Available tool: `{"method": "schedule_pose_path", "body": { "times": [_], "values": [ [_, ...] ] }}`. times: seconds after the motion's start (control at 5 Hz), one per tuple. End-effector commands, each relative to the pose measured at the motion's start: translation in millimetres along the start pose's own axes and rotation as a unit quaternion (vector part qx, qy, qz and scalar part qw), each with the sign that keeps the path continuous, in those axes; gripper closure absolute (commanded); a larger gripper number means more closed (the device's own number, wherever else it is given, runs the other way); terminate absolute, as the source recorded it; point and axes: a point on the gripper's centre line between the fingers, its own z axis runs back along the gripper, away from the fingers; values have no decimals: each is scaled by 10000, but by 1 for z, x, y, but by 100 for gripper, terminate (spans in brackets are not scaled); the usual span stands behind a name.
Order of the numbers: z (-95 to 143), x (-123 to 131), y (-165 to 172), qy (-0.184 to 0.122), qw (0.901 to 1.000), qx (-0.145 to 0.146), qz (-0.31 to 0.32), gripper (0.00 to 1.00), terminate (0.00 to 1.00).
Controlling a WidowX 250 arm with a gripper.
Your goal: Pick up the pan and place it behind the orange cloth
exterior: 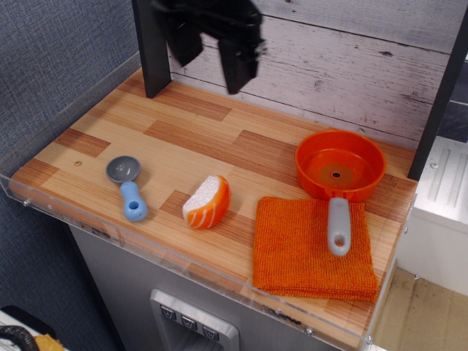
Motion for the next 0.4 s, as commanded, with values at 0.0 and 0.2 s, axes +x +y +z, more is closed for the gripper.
{"method": "schedule_pose_path", "body": {
  "times": [0.0,0.2],
  "values": [
    [14,-12,-12,-168,9999,40,13,0,0],
    [14,-12,-12,-168,9999,40,13,0,100]
  ]
}}
